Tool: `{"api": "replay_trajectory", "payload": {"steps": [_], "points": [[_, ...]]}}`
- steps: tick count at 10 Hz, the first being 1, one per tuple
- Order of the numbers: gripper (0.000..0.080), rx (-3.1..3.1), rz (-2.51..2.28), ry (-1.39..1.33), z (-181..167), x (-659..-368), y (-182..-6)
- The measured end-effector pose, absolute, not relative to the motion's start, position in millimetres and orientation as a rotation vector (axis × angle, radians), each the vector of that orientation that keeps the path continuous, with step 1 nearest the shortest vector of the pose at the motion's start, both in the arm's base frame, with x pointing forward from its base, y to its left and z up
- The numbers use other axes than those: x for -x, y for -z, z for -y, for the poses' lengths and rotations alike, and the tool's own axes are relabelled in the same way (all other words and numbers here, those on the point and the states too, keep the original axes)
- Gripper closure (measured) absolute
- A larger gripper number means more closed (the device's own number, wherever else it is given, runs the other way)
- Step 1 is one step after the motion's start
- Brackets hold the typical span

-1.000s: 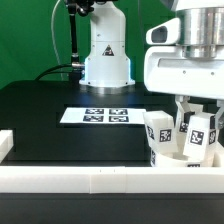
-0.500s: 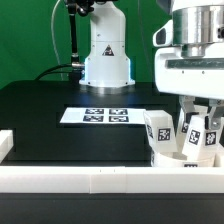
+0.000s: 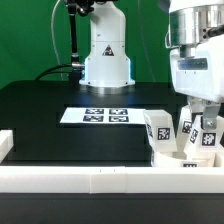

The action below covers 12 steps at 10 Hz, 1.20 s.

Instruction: Assemble stool

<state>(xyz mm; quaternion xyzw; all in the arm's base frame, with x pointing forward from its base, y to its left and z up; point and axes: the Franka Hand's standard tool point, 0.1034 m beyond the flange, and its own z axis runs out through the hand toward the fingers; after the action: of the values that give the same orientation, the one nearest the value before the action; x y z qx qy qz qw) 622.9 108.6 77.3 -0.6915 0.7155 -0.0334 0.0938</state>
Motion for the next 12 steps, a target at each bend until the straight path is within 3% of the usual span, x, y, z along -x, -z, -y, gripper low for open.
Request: {"api": "replay_trajectory", "payload": {"steps": [7, 8, 9, 10, 12], "points": [[0.0453, 1.589, -2.44, 0.021, -115, -622, -76.3], [0.0244, 1.63, -2.418, 0.011, -112, -624, -80.2], [0.0244, 1.632, -2.404, 0.016, -113, -627, -87.2], [0.017, 1.634, -2.385, 0.019, -115, -629, -96.1], [0.0154, 1.637, -2.356, 0.026, -119, -634, -109.8]]}}
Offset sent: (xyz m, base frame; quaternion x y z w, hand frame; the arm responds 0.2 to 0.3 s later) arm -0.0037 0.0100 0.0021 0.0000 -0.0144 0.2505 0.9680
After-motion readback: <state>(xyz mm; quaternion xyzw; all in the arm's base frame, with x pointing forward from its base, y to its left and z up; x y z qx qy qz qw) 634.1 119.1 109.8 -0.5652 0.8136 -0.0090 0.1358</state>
